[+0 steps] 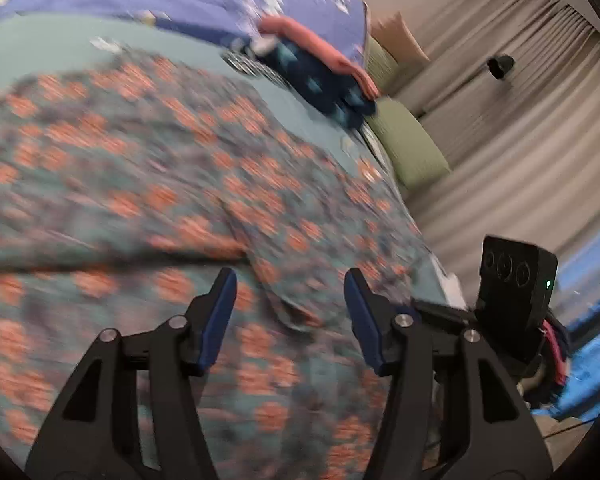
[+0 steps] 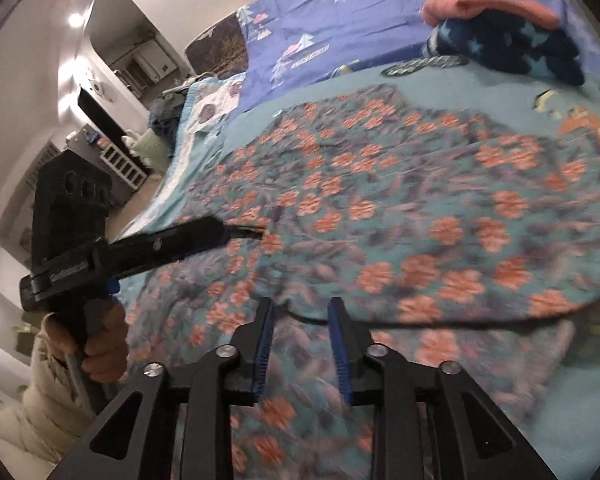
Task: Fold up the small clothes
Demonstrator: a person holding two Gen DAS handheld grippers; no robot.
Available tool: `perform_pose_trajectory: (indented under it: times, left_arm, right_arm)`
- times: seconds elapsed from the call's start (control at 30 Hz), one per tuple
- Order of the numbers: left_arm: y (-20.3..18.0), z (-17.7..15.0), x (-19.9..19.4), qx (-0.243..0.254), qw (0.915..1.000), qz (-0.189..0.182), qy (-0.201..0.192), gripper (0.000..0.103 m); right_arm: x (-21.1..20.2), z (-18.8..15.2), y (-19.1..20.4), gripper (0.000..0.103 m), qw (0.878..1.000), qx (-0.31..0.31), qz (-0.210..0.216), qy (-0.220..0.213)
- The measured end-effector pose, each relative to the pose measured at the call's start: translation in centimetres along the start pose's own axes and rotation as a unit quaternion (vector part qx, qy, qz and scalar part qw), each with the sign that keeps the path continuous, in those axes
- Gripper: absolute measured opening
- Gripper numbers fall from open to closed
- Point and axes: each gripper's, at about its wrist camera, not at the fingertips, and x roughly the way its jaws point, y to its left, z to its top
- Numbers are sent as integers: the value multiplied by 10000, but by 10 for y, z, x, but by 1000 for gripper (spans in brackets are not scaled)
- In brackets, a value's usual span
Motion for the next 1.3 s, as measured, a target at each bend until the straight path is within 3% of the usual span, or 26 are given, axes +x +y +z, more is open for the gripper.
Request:
perform_pose_trajectory:
  times: [0.07,0.1,0.13,0.17,0.23,0.33,0.47,0.53,0.63,0.9,1.13,1.23,1.3]
  left_arm:
    - [-6,-2,18,-33,9997,97,210,57]
    - [-8,-2,26,-32,9994,142,309,47]
    - [-10,-3,34,7,9991,154,392,20]
    - [-13,-2,41,76,9986,167,490,6]
    - [-21,0,40,223,9986,282,383,5]
    - [-51,15,9,802,9961,328,-171,5]
    - [-79,56,-46,1354,9836,650,-1003,5]
    - [-77,74,-68,1467,9767,878,-1295,5]
    - [-60,91,-86,1427,9709,1232,-1477,5]
    - [-14,99,-110,1058,9698,1514,-1595,5]
    - [15,76,-136,1117,9643,1588,-1799,5]
    - [44,58,-132,926,9685,1648,-1620,7]
    - [69,44,-124,724,9728,1696,-1403,17]
  right_arm:
    - [-12,-2,-6,38,9997,34,-178,-160]
    - [-17,-3,-4,40,9994,70,-245,-230]
    - [-21,-2,-7,41,9989,120,-327,-306]
    - [-28,-5,-10,42,9982,166,-417,-385]
    - [-40,-6,-19,45,9960,243,-674,-526]
    - [-66,-9,-37,48,9879,358,-1319,-727]
    - [-93,-9,-69,52,9641,653,-2343,-1063]
    - [-100,-10,-81,55,9575,823,-2556,-1056]
    - [-92,-10,-88,57,9610,878,-2491,-823]
    - [-50,0,-74,58,9758,691,-2024,-445]
    - [-39,2,-46,60,9794,201,-1982,-326]
    - [-40,1,-41,63,9815,64,-1891,-306]
    - [-39,1,-37,64,9804,-18,-1948,-292]
